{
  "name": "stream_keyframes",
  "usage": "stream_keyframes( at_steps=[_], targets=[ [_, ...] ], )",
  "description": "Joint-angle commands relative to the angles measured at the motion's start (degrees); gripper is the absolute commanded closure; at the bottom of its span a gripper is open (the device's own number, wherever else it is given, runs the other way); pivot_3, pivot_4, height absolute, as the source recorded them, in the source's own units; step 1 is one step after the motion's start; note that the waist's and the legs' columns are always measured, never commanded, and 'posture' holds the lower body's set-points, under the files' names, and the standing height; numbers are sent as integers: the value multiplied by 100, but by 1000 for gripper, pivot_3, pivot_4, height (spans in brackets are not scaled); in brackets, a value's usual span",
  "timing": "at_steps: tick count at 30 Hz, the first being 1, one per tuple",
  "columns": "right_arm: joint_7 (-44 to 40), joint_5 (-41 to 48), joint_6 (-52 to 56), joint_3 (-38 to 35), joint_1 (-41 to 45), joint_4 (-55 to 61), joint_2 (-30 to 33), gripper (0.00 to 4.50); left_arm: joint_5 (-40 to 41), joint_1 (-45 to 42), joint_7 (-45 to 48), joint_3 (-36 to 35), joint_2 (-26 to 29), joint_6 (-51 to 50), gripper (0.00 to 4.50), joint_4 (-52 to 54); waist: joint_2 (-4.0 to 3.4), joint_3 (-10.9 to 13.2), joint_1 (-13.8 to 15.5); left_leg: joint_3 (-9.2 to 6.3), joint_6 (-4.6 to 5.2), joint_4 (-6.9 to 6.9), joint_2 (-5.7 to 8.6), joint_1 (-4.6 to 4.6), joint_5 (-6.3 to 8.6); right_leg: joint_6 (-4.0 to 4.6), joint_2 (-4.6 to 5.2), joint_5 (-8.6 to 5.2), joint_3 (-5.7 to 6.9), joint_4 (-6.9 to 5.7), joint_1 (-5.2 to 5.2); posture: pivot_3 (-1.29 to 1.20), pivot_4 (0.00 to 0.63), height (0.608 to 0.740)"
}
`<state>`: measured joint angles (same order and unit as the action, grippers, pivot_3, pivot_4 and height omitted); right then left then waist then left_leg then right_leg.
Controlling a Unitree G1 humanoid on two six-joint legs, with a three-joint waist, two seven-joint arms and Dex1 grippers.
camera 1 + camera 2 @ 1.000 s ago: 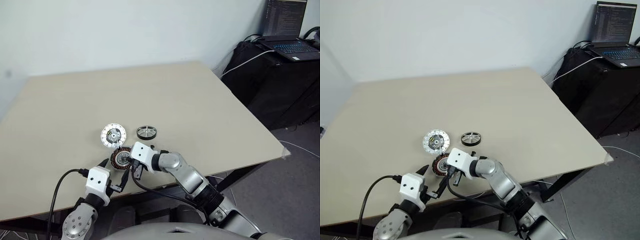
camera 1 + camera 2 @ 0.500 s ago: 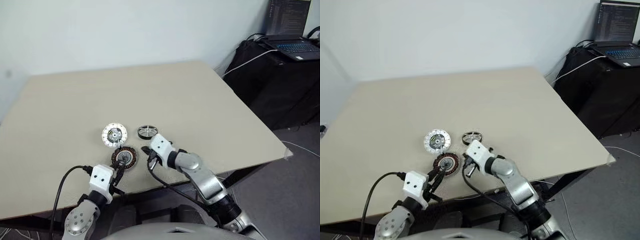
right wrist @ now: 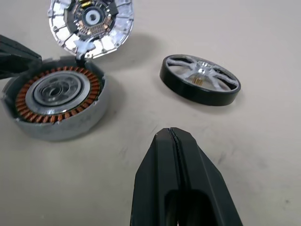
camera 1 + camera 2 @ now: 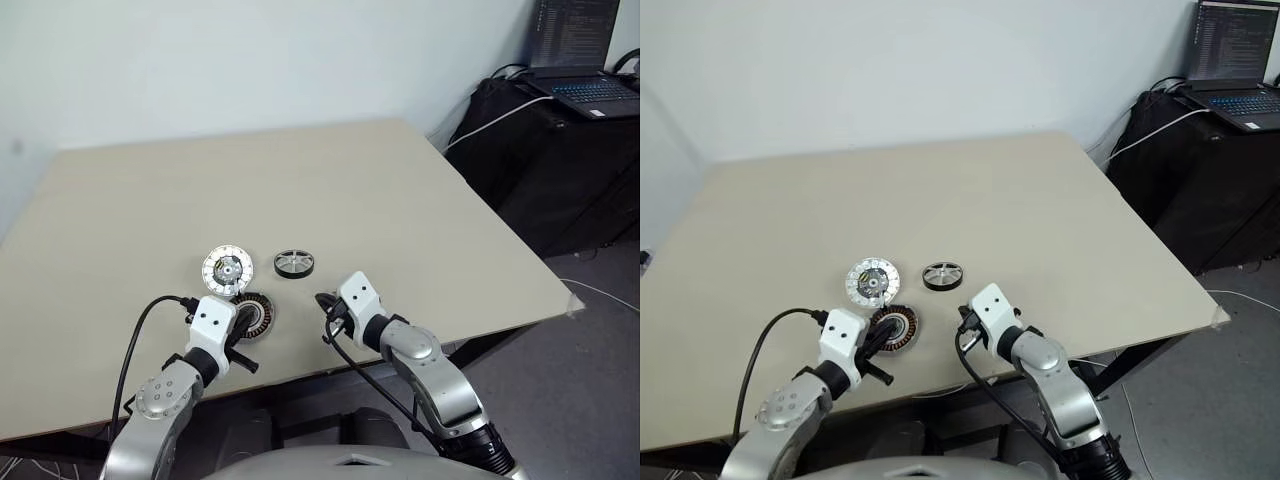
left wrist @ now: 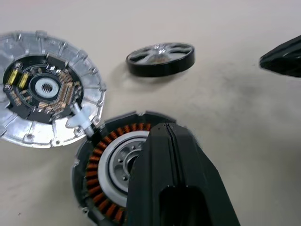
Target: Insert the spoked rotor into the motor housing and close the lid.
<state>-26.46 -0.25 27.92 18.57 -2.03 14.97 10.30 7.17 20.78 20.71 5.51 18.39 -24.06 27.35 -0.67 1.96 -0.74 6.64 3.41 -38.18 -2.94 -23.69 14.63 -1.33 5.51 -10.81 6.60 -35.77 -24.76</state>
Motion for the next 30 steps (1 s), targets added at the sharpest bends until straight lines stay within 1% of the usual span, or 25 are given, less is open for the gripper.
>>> stream_keyframes(
  at_steps=[1, 6, 13, 25, 30],
  targets=[
    [101, 103, -105, -80, 3, 236, -39, 4500, 146, -113, 70, -68, 106, -419, 4483, 274, 1, 0, -1, 0, 0, 0, 0, 0, 0, 0, 0, 0, 0, 0, 0, 0, 0, 740],
    [175, 154, -133, -108, -46, 237, -34, 4500, 186, -101, 65, -126, 147, -764, 4483, 280, 3, 2, 1, 0, -1, 0, 0, 0, 0, 1, -1, 0, 0, 0, 0, 0, 0, 740],
    [217, 193, -176, -76, -41, 195, -52, 4500, 149, -88, -27, -210, 149, -801, 4483, 248, 4, 2, 1, -2, -1, 0, 0, 2, 0, 1, 1, -1, -1, -1, 1, 0, 0, 740],
    [218, 238, -188, -56, -8, 180, -57, 4500, -6, -197, -277, -161, -33, -487, 4483, -4, 5, 1, 5, -1, -1, 0, 0, 2, -1, 1, 1, -1, -2, 0, 1, 0, 0, 740],
    [212, 238, -195, -43, 9, 186, -45, 4500, 55, -255, -274, -224, -247, 139, 4483, -53, 6, 0, 8, -1, -1, 0, 0, 2, -1, 1, 1, 0, -1, 0, 1, 0, 0, 740]
  ],
)
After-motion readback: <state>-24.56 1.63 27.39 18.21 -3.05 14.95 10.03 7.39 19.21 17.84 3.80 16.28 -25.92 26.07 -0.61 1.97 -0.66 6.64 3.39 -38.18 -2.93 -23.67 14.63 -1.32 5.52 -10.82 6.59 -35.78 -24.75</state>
